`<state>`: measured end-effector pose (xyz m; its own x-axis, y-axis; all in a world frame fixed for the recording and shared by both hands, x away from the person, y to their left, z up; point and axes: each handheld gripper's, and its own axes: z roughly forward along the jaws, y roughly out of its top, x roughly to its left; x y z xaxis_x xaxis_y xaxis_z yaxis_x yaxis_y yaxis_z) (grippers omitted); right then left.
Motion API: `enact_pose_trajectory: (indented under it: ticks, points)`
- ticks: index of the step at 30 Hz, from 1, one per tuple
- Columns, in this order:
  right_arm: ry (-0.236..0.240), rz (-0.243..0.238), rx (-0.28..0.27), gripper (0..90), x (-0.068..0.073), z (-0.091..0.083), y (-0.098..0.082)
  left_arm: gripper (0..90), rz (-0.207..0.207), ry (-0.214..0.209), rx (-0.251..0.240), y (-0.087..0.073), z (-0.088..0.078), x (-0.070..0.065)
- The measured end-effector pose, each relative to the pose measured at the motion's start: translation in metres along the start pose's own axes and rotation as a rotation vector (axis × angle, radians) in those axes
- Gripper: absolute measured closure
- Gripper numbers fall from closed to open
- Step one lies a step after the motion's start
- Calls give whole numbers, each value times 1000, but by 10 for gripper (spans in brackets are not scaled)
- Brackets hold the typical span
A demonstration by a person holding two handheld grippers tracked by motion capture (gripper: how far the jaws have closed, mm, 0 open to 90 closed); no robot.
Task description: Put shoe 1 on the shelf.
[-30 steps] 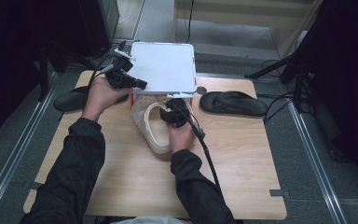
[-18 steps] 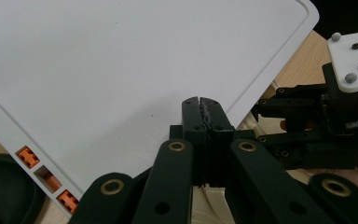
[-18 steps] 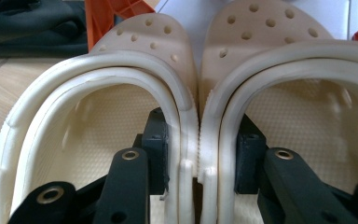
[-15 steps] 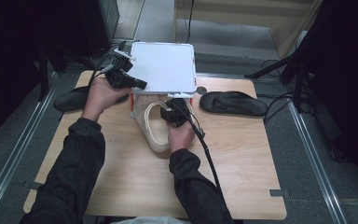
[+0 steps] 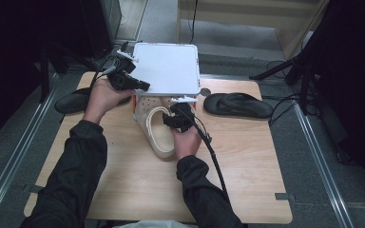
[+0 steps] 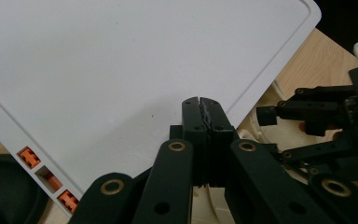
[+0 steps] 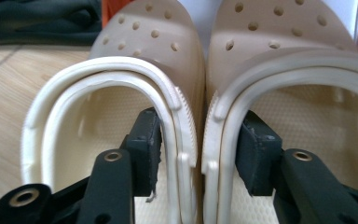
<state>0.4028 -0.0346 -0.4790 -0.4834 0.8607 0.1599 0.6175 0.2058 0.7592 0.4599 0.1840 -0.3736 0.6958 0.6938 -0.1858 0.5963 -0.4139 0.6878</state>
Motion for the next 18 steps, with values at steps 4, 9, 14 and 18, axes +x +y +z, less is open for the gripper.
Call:
enact_pose_trajectory:
  ticks: [4, 9, 14, 18]
  points:
    - [18, -8, 2, 549, -2, -15, -2, 900, -3, -2, 1, 0, 0, 0]
    - [78, -1, 7, 598, -4, -40, -8, 900, -7, 3, -3, 0, 0, -1]
    - [95, -61, 1, 654, 2, -65, -23, 900, -5, 4, -4, 0, 0, -1]
    - [131, -74, -14, 736, 5, -79, -39, 900, -7, 3, -5, 0, 0, -1]
